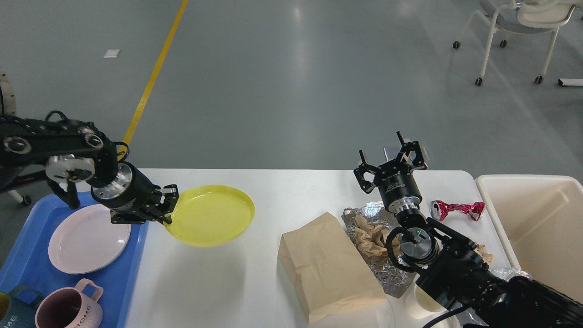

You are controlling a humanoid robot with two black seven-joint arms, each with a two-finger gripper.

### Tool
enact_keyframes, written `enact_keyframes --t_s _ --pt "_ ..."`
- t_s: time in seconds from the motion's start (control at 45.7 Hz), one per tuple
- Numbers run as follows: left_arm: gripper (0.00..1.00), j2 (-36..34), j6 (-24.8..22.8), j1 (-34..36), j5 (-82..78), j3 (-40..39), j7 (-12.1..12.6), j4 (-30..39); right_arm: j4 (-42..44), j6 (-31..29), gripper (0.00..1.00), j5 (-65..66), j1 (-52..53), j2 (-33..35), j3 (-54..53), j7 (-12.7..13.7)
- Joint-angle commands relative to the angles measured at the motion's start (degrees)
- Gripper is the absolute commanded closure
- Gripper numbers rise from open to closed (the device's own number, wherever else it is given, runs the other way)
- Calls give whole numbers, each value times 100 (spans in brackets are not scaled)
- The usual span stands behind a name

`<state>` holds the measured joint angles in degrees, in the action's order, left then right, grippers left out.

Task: Tidy desktop
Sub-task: 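Lift the yellow plate and place it onto the white plate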

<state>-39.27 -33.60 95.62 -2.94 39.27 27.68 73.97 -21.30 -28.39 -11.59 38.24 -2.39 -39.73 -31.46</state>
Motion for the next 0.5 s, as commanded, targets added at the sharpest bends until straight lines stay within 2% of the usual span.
enact_keyframes --t_s 0.0,0.219,0.328,0.481 --pt "100 -388 -936 912 4 264 176 29 -6 0 0 -1 0 -7 0 0" --pt "100 -705 -1983 2372 4 985 176 29 -6 0 0 -1 0 2 0 0" --pt "100 -705 -2036 2663 4 1249 176 12 3 0 0 -1 0 1 0 0" --pt "100 -661 -1922 2558 -23 1443 176 -59 3 0 0 -1 0 1 0 0"
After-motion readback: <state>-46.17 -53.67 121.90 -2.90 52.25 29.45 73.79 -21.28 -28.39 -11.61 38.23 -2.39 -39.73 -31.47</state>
